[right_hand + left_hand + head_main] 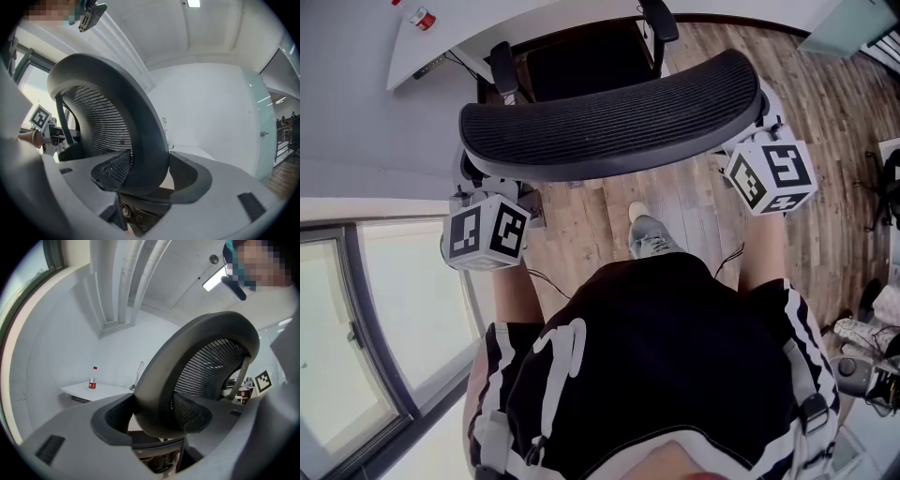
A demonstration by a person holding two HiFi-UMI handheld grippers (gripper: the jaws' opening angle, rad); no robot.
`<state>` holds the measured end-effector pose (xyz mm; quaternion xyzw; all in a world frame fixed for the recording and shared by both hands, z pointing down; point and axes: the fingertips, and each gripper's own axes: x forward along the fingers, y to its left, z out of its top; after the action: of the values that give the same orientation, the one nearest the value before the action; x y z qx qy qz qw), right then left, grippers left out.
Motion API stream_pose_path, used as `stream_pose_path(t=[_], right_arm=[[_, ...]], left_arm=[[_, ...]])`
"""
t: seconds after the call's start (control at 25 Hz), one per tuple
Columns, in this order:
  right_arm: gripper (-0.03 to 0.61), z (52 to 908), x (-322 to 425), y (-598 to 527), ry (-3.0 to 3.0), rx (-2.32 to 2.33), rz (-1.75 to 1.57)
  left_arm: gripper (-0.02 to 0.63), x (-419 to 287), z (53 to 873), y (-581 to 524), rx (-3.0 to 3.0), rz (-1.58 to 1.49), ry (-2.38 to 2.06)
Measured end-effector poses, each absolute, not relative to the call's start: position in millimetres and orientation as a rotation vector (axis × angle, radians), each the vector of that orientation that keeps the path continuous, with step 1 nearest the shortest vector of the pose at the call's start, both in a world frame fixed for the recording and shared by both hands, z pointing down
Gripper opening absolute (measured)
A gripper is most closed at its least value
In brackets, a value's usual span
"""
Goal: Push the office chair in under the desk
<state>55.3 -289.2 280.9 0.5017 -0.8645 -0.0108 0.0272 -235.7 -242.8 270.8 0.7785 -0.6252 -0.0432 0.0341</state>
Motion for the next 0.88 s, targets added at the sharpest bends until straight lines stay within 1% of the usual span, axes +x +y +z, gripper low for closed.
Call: stream_pose_path(t=[0.88], right_arm=[[0.253, 279.3, 60.0, -338.3, -2.654, 1.531, -0.025]], left_arm=[[0.265, -229.5, 270.0, -284.9, 2.369, -0.112, -1.948]])
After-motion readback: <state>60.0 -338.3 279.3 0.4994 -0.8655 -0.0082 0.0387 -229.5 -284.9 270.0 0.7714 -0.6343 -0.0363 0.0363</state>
